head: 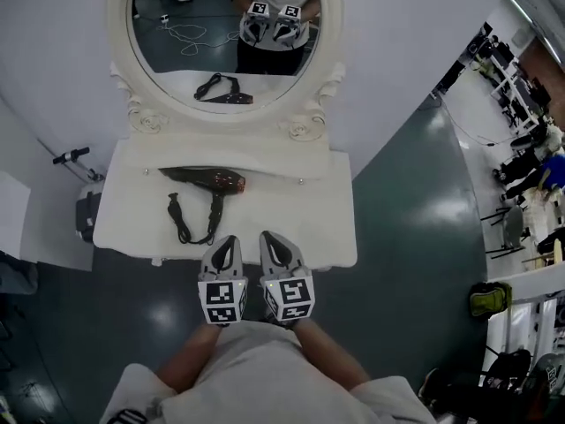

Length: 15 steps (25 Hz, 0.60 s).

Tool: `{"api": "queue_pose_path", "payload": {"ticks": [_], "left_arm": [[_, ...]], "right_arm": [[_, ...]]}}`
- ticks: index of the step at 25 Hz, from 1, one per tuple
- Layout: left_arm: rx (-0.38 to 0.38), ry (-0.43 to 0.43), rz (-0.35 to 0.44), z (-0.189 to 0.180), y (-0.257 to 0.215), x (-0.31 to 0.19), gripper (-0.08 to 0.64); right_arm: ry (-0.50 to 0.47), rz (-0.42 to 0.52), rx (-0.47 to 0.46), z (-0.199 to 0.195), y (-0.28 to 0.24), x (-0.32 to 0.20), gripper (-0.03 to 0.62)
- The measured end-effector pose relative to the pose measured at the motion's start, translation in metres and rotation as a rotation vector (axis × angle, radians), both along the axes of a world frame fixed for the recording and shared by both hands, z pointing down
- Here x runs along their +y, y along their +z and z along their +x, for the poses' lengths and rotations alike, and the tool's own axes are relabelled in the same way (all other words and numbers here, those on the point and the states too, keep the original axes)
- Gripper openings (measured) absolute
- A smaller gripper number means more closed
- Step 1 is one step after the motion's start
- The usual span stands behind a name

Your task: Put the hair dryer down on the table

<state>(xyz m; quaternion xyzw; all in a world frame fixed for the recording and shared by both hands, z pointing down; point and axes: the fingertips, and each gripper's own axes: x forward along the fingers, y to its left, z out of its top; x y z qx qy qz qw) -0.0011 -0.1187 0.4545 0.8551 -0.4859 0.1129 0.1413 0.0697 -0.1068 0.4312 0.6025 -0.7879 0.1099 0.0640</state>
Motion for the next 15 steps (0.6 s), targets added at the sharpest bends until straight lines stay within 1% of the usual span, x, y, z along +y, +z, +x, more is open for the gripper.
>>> {"api": "queue_pose_path", "payload": {"ticks": [3, 7, 11, 15], "left_arm": [[0.014, 0.008, 0.025, 0.015, -0.009, 0.021, 0.012], [0.034, 0.03, 0.051, 0.041, -0.018, 0.045, 0.008], [0.028, 0.081, 0.072, 0.07, -0.026, 0.065, 0.008], [0.021, 0.106, 0.098, 0.085, -0.035, 0.077, 0.008]], "right_arm": [[0.026, 0.037, 0.035, 0.018, -0.013, 0.022, 0.015], [0.028, 0.069, 0.058, 0.038, -0.026, 0.05, 0.015], [0.057, 0.069, 0.05, 0.06, -0.033, 0.069, 0.015], [0.072, 0.093, 0.053, 0.071, -0.043, 0.082, 0.015]]}}
